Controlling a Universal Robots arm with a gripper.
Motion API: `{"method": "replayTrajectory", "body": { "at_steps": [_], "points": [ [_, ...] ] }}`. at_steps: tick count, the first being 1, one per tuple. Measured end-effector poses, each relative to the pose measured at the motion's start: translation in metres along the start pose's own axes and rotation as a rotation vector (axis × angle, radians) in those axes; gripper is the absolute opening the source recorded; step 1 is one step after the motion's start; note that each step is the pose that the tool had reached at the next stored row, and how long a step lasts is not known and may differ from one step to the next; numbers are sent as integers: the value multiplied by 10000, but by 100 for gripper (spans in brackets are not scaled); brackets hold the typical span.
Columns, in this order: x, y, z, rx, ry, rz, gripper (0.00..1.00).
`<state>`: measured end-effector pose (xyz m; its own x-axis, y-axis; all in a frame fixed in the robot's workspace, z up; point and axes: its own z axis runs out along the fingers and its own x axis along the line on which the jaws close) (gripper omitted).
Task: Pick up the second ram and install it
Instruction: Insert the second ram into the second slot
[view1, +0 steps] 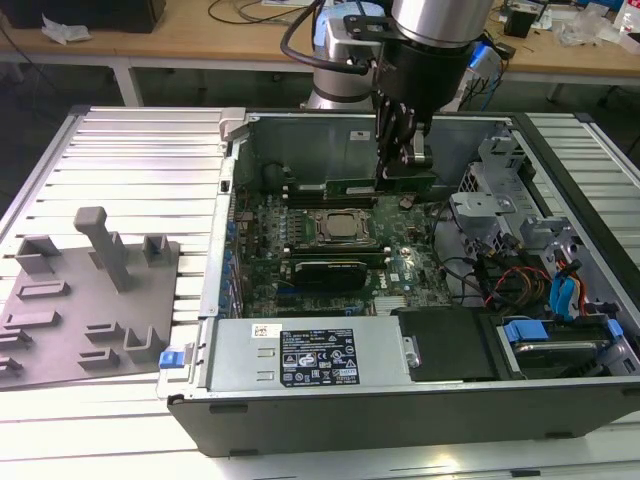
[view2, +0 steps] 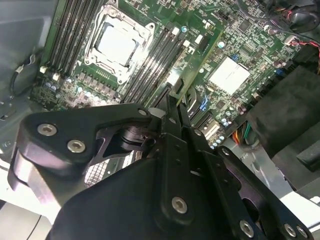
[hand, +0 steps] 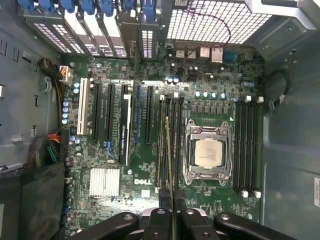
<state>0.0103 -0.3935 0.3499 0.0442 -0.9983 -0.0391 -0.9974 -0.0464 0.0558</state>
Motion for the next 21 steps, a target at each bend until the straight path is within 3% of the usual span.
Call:
{"method": "replayTrajectory", "body": {
  "at_steps": [3,5,16,19,21],
  "points": [
    [3,-5,83,0,0,0,14],
    [9,-13,223,0,1,-1,14],
    [7,-3,366,0,1,1,14],
    [-25,22,389,0,0,0,14],
    [-64,78,411,0,0,-1,14]
  ]
}}
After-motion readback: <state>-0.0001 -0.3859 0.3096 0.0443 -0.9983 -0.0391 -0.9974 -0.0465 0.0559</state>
